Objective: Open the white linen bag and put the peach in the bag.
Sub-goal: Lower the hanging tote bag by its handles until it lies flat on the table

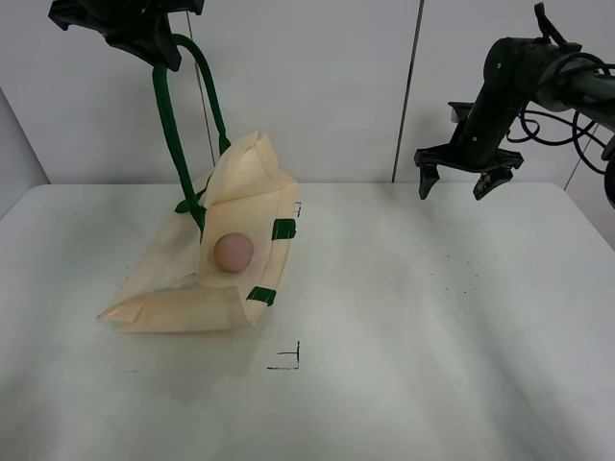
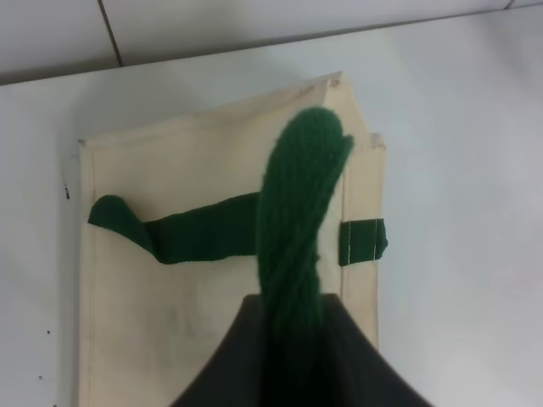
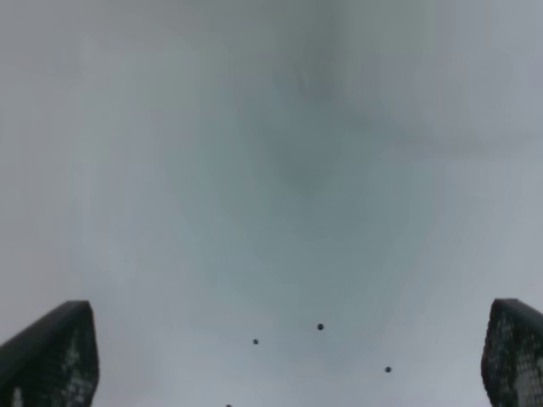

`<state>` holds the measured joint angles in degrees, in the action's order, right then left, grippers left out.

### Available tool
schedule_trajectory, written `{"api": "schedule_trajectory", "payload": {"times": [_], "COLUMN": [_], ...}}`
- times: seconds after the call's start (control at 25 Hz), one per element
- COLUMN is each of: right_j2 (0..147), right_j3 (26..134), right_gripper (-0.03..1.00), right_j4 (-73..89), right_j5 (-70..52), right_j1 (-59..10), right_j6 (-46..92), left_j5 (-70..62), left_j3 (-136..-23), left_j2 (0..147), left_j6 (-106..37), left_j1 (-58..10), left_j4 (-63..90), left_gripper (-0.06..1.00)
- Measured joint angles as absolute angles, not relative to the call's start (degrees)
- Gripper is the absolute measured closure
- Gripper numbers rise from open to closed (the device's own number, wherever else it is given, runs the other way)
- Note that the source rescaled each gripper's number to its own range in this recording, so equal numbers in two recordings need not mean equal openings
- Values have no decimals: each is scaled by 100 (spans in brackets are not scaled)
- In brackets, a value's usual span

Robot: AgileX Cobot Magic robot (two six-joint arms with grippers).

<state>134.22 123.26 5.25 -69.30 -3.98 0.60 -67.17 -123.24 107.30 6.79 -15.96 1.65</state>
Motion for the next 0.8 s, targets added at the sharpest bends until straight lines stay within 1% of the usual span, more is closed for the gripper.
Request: {"api": "schedule_trajectory", "payload": {"times": [0.12,0.28,0.6,0.8], "right_j2": [13069,12000,9271,7411], "right_j3": [11745,10467,7637,6045], "right_gripper": [-3,-3,-3,-3], "right_j4": [559,571,490,427], "right_j5": [-6925,-6925,-6929,-6936], "right_j1": [-398,-398,-398,-398], "right_j6": [60,65,157,168], "left_j5": [-6717,-6717,-6717,-6717], "left_j3": [-12324,-12324,-12324,-12324], "left_j2": [10730,10730,10730,10730], "left_j6": [679,679,679,679], "left_j1": [-1596,-1596,-1596,-1596], "left_j4": [165,165,165,165], "left_gripper": [94,94,94,94]}}
